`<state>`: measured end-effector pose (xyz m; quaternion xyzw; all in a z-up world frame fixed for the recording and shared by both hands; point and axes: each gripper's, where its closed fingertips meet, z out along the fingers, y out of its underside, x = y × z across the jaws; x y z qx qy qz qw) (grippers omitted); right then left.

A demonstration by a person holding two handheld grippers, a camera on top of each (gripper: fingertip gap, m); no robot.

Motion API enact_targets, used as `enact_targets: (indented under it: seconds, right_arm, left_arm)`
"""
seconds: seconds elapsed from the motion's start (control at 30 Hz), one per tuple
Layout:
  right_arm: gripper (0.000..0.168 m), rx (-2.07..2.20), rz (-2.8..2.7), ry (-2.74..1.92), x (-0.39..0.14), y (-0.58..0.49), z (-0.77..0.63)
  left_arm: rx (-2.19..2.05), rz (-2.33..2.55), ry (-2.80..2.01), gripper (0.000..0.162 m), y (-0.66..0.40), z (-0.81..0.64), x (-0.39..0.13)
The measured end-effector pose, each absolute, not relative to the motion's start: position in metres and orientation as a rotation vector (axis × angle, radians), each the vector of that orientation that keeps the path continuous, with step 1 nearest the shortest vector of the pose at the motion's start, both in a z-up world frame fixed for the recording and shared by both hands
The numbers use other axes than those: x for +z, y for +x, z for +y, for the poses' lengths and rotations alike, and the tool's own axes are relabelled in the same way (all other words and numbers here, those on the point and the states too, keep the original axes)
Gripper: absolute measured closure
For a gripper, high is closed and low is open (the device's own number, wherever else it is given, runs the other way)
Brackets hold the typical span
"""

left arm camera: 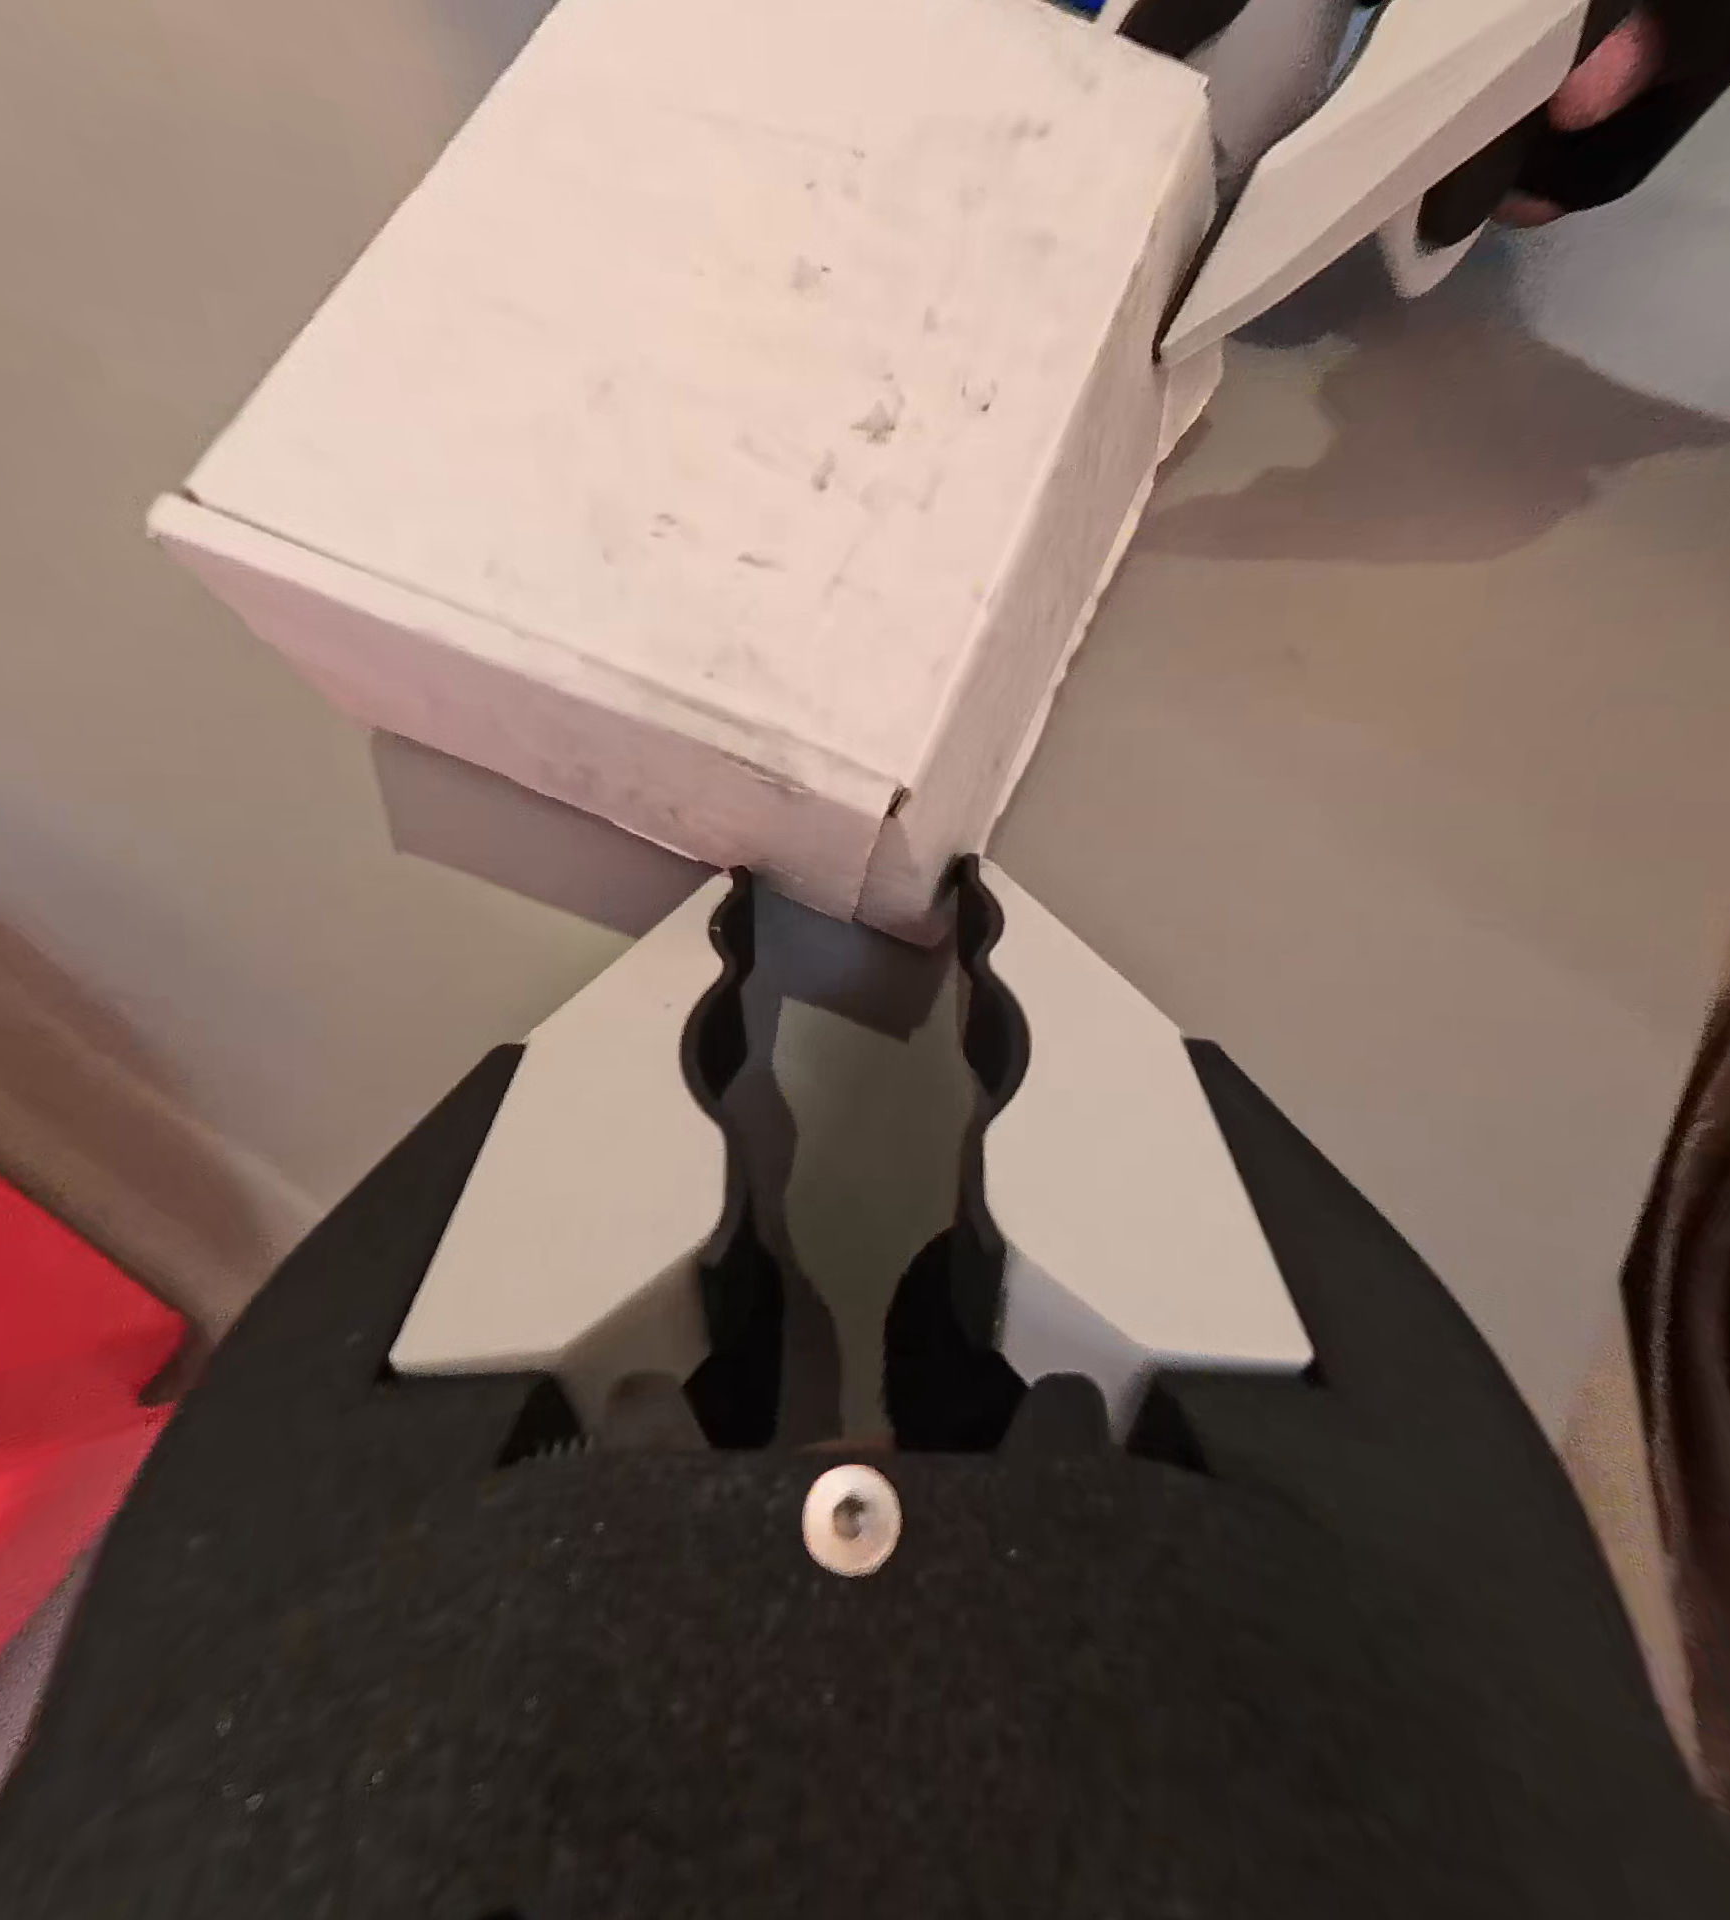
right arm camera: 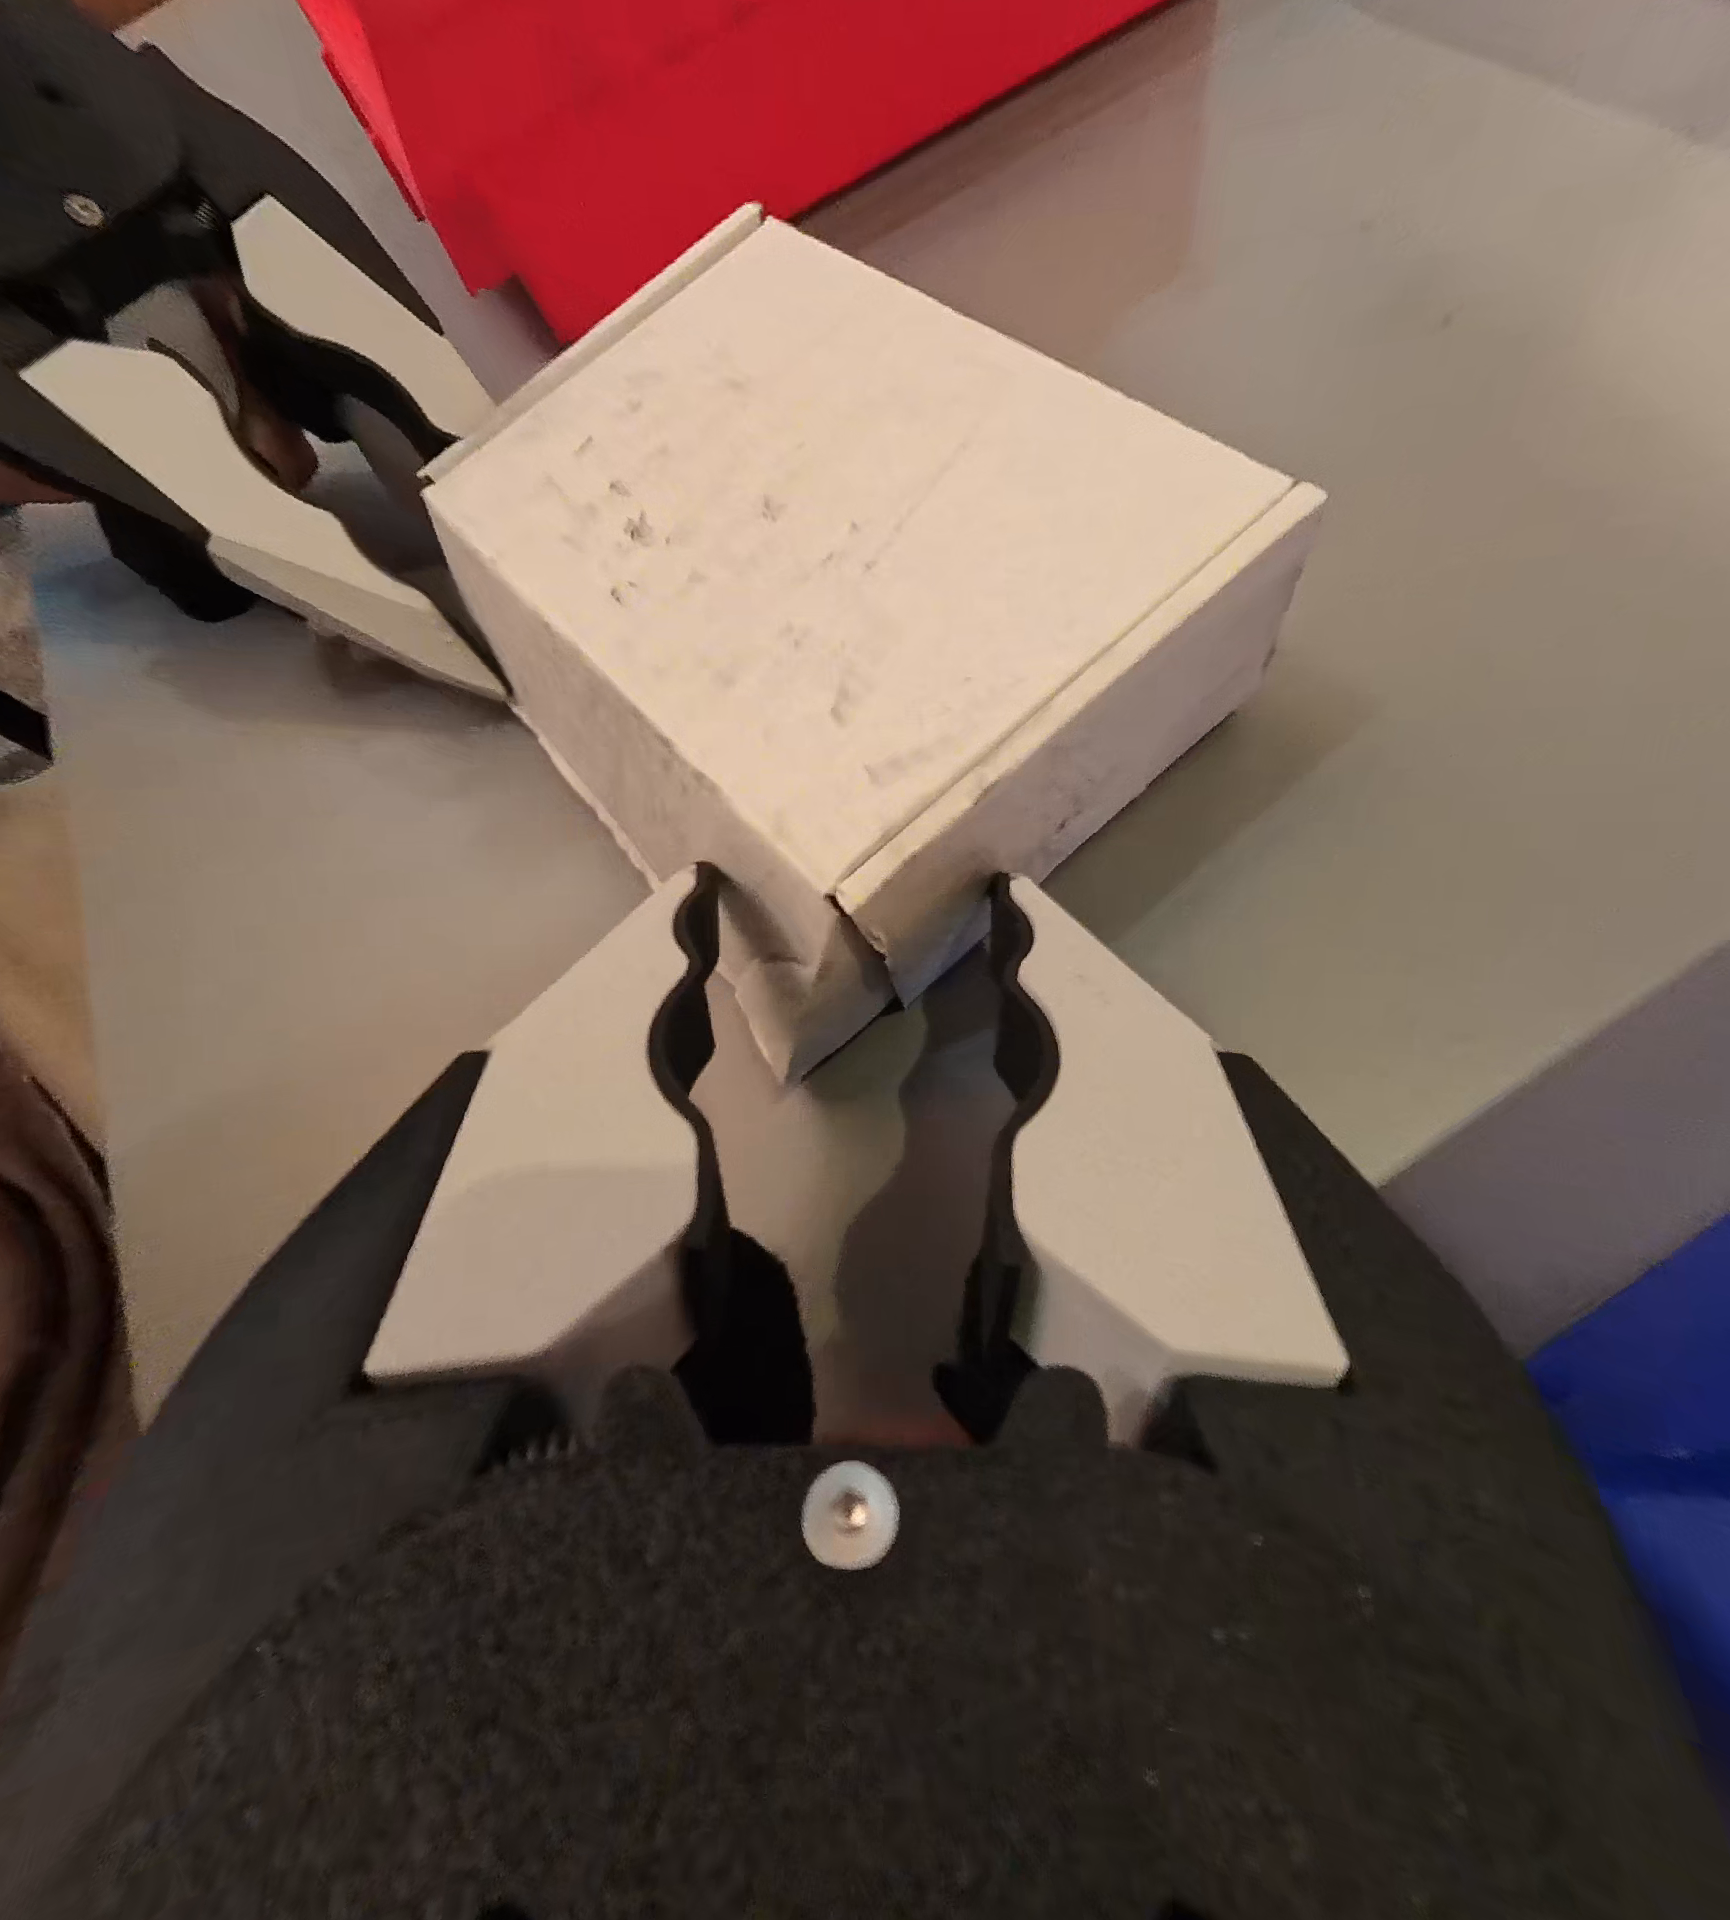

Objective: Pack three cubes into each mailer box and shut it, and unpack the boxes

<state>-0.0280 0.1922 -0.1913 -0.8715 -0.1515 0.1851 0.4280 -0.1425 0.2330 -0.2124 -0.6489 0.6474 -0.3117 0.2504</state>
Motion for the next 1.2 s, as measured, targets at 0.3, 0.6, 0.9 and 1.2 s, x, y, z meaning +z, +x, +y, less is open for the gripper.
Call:
enact_targets:
  seconds: [0.3, 0.6, 0.9, 1.2]
  right_arm:
    - [0.097, 0.475, -0.486, -2.220, -0.194, -0.031, 0.187]
    - [0.103, 0.269, -0.727, -2.288, -0.215, -0.030, 0.197]
    - [0.121, 0.060, -0.819, -2.305, -0.214, -0.022, 0.200]
    - [0.117, 0.312, -0.917, -2.304, -0.214, -0.040, 0.170]
  left_arm:
    - [-0.905, 1.770, -1.770, 0.087, -0.146, 0.235, -0.212]
    - [-0.791, 1.770, -1.702, 0.095, -0.130, 0.252, -0.214]
    - [-0.694, 1.764, -1.682, 0.104, -0.126, 0.259, -0.215]
    - [-0.773, 1.898, -1.622, 0.107, -0.140, 0.248, -0.216]
